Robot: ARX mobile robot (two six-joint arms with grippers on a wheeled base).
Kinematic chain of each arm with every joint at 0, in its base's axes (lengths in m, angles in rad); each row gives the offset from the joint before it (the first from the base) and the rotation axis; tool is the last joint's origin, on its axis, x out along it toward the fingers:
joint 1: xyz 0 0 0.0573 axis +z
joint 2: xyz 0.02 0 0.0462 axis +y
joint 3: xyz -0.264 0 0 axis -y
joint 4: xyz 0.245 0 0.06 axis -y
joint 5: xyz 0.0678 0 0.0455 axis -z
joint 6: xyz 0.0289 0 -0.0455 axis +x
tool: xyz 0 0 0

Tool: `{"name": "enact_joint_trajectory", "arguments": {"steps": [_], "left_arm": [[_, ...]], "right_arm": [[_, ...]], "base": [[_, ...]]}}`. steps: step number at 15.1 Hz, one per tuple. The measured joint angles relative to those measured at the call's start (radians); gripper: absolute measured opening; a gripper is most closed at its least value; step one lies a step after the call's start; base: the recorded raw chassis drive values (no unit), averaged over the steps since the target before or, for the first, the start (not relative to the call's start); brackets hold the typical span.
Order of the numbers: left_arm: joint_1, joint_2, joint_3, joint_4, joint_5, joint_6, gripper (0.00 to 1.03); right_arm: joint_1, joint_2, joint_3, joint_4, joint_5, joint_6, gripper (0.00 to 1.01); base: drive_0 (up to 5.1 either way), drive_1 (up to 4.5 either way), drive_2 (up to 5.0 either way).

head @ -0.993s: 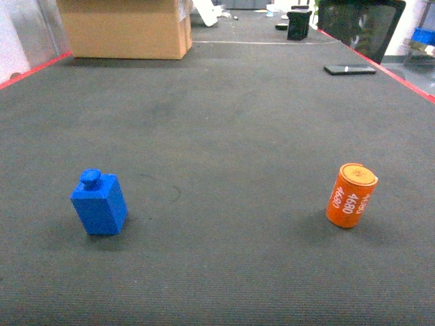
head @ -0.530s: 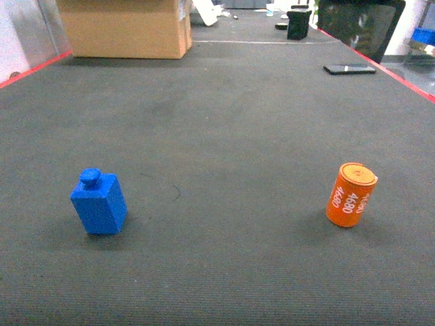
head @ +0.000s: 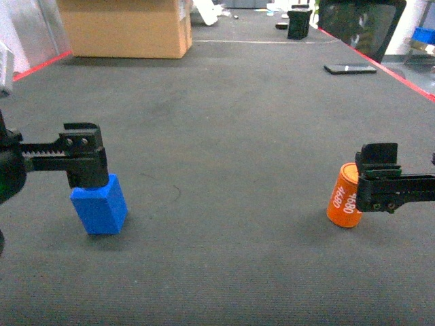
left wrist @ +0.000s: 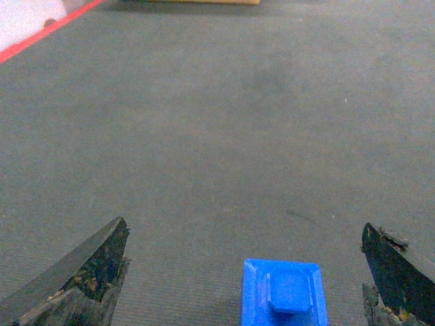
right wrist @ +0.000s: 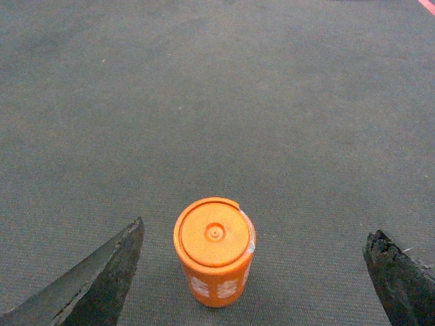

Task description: Sort blue parts and orange caps into right shelf containers

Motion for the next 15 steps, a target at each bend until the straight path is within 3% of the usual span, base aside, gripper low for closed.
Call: {"name": "enact_joint_trajectory", "arguments": {"steps": [5,15], "left_arm": [[-0.024,0.140,0.064,0.021,0.002,-0.030,0.98],[-0.011,0.345,0.125,-0.001,0.019,-0.057,0.98]], "right_arm": [[0.001,0.143,0.092,-0.010,-0.008,0.031,0.98],[0.013,0.338,0.223,-0.038,-0.011,0.082,0.98]], "base": [[0.0,0.00,0.0],[0.0,0.00,0.0]]}}
